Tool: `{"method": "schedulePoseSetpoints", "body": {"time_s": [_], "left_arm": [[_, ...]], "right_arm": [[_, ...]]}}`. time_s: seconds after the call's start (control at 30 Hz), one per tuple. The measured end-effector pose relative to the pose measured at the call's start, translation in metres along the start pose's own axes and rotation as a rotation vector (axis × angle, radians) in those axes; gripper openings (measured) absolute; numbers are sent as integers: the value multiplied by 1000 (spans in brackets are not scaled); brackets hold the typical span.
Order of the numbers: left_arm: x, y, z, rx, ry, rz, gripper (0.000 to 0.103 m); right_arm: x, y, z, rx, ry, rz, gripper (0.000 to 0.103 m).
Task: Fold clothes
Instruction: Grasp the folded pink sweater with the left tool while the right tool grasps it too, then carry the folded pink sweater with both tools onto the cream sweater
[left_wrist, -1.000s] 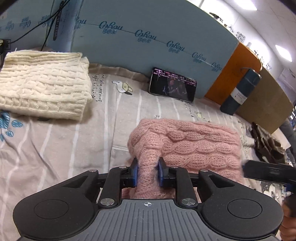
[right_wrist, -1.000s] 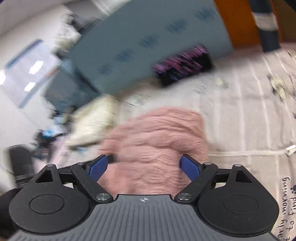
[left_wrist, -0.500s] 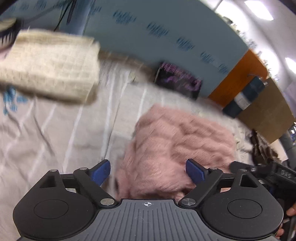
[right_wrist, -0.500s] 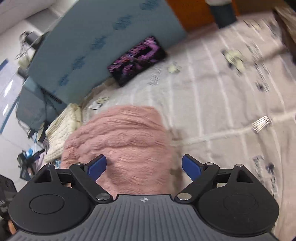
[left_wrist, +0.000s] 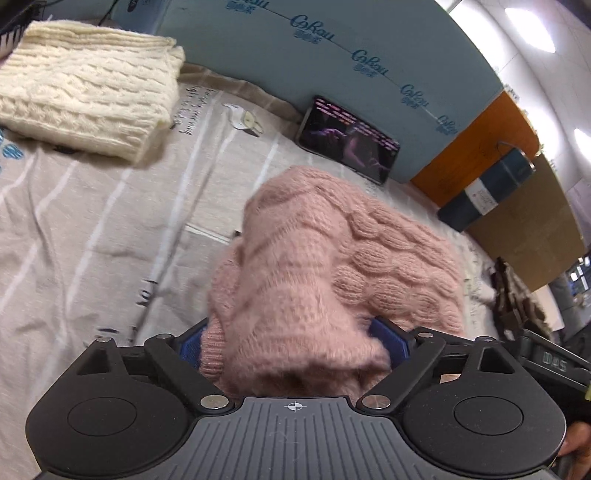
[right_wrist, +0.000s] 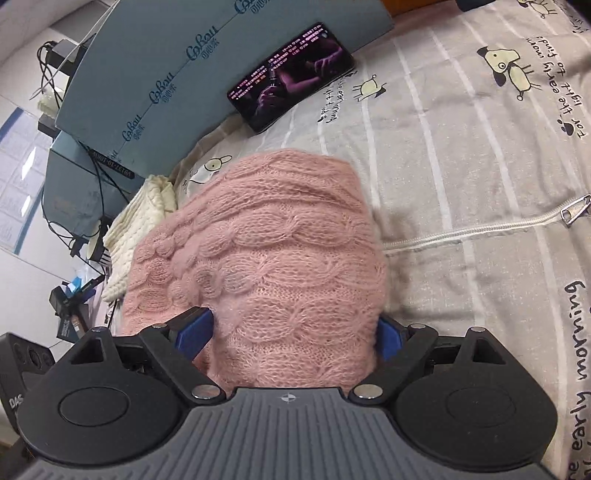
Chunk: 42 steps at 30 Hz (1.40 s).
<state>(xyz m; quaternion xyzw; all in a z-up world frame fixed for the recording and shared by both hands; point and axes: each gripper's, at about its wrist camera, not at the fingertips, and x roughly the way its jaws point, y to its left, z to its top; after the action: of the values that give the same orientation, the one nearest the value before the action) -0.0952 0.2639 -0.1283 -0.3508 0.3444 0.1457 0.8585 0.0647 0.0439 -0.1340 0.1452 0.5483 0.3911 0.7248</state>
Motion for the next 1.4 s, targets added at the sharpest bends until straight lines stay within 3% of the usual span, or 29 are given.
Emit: {"method": "schedulePoseSetpoints", "body": {"time_s": [0.03,0.1,0.2,0.3,0.37,0.67,1.0,1.23,1.4], "left_arm": [[0,-1,-2,7,-6,3,85],[0,-3,-4,18,-18,6,68],[-3,-7,-4,36,-36,0,48],[-11,-12,-2,62,-64,-21,41],[-20,-17,-1,78,-92,-31,40],[-77,-5,29,63,-300,-9,41],[-140,53,74,22,-520,178,42],[-153,101,117,4,-572,264,42],[-120,134,139,-24,-522,274,43]], "right_arm": [[0,-1,0,3,1,-3,86],[-2,-2,0,3,-1,-11,80],[-6,-6,0,4,-6,-16,64],[-13,-8,-1,6,-22,16,47],[-19,-2,0,-22,-37,35,42],[-25,59,29,-176,-82,192,41],[47,176,59,-384,-19,367,41],[109,237,69,-391,-11,439,43],[150,248,82,-390,9,365,43]]}}
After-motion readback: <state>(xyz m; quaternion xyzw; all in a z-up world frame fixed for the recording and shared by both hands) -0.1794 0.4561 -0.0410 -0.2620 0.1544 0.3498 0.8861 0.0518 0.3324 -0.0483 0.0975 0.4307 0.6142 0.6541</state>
